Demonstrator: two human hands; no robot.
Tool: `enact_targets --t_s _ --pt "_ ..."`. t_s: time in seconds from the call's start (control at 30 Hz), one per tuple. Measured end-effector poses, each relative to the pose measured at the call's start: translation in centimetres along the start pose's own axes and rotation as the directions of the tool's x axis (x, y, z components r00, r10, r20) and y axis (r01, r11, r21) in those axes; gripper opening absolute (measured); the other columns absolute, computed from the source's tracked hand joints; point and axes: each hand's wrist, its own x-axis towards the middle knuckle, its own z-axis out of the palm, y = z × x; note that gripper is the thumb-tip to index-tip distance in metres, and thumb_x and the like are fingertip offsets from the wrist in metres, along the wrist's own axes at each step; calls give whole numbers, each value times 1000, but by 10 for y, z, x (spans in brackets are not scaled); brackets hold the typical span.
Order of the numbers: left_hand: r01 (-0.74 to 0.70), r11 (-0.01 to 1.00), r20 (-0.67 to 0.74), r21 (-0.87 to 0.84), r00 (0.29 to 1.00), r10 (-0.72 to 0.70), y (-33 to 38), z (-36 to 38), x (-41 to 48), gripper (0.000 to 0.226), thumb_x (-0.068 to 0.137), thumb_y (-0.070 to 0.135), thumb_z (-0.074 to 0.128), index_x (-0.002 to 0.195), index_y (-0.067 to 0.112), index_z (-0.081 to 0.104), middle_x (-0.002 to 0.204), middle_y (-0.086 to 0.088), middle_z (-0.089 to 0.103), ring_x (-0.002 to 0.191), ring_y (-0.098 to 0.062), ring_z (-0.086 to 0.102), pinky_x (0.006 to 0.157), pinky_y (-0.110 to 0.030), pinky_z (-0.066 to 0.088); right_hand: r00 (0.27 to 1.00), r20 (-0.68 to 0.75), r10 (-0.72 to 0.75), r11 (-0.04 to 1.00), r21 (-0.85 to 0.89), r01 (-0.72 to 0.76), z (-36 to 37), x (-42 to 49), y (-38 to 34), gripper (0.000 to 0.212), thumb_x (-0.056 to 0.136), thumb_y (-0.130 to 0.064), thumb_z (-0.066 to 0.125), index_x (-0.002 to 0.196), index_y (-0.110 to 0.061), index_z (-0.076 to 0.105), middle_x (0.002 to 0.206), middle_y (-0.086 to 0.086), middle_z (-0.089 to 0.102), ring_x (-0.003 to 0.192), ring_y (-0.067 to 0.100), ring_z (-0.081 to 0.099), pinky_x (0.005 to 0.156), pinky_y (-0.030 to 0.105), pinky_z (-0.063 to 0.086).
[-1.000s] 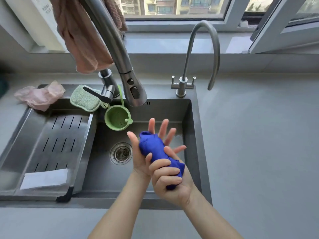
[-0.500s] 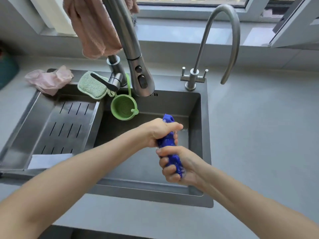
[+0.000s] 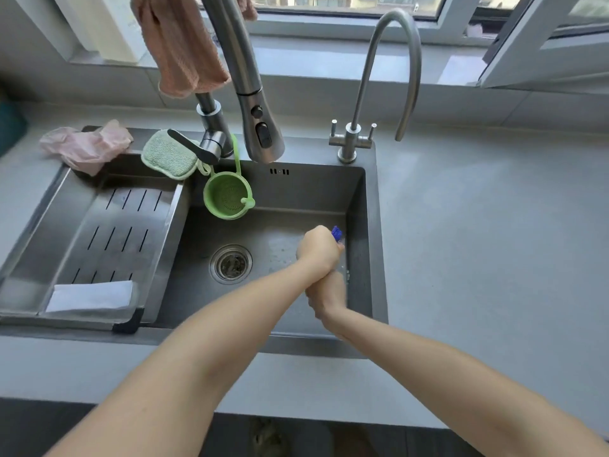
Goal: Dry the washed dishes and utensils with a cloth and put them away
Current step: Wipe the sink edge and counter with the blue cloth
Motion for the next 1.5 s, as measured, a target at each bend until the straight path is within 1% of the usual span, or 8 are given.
enact_targets --t_s 0.23,0.47,0.6,0.73,0.87,1.07,1.27,1.5 --pt "184 853 286 -488 957 -43 -5 -30 -8 23 85 33 65 88 12 56 85 -7 63 79 -24 61 81 -37 52 993 -72 -95 992 77 100 -29 -21 -3 20 75 -17 69 86 -13 54 65 3 58 50 17 51 47 25 40" --pt "111 758 511 -643 800 316 -15 -47 -24 19 89 22 63 104 10 62 103 -11 69 93 -23 67 80 -34 57 956 255 -142 852 524 -14 -100 -53 -4 21 94 -11 52 111 -3 62 96 9 71 87 20 68 75 27 53" --pt "41 841 486 -540 830 272 -3 -35 -32 33 87 7 65 118 10 54 108 -12 65 93 -27 68 79 -36 57 930 -259 -259 949 109 295 -121 -80 20 16 93 -5 46 89 7 57 77 7 54 74 17 49 65 29 37" --pt "-20 899 436 -437 870 232 18 -12 -39 34 89 14 64 120 9 53 108 -15 63 94 -27 65 77 -36 56 558 -676 -480 862 -248 442 -160 -116 63 15 94 -12 51 98 -19 64 85 -12 62 73 -2 55 69 23 45" --pt "-67 865 346 -498 899 269 44 6 -39 16 89 8 60 105 8 60 96 -12 62 77 -21 63 76 -34 54 716 -465 -522 631 -774 -43 -207 -115 106 45 92 -51 49 123 -22 62 137 8 54 131 29 43 108 44 29" --pt "-94 819 245 -565 929 276 73 17 -11 9 91 5 57 95 9 64 96 -12 67 85 -23 66 68 -30 54 824 -478 -302 586 -776 -235 -205 -62 140 82 86 -73 30 153 -31 10 160 17 6 146 37 10 115 57 9" --pt "-266 884 -10 -385 959 284 84 45 29 15 85 -1 55 87 12 64 89 -14 66 81 -27 61 76 -35 51 745 -399 -535 556 -830 -45 -262 -12 154 62 83 -50 41 143 -36 41 151 10 39 136 35 37 105 61 28" --pt "-353 922 -150 -160 932 331 123 67 80 20 83 3 53 93 14 66 93 -11 69 86 -29 63 85 -43 53 478 -878 11 776 -294 -558 -465 86 118 67 92 -55 35 152 -30 18 159 15 10 141 42 16 113 57 15"
